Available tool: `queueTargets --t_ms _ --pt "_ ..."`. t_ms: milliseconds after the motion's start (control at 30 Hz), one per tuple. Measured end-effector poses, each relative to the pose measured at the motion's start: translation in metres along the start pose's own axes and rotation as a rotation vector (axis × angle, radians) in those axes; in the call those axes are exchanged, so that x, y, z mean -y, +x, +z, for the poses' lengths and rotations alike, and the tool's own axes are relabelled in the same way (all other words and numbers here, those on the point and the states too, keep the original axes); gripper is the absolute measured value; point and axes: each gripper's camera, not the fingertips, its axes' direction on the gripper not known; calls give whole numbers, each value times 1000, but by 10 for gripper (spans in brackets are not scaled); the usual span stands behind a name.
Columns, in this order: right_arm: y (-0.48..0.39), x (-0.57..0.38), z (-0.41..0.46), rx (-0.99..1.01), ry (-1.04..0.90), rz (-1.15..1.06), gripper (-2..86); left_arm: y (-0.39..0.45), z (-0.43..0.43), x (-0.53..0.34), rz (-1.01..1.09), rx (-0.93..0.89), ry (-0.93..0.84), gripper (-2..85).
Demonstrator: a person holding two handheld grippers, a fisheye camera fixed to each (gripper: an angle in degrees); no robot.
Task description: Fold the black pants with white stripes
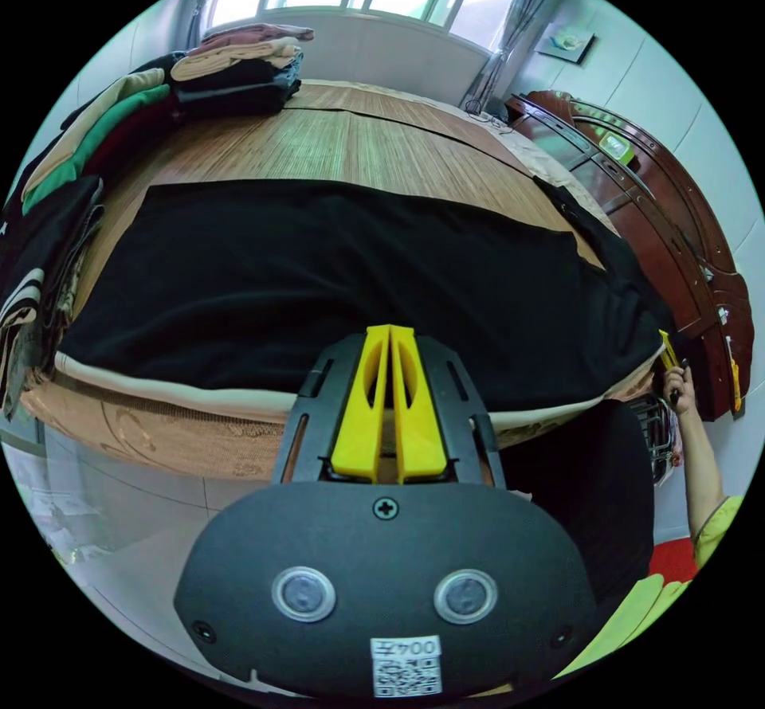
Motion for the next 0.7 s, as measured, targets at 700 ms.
queueTargets --t_ms 700 --pt "-255 -227 174 -715 -49 -890 10 77 -19 -4 145 73 -12 3"
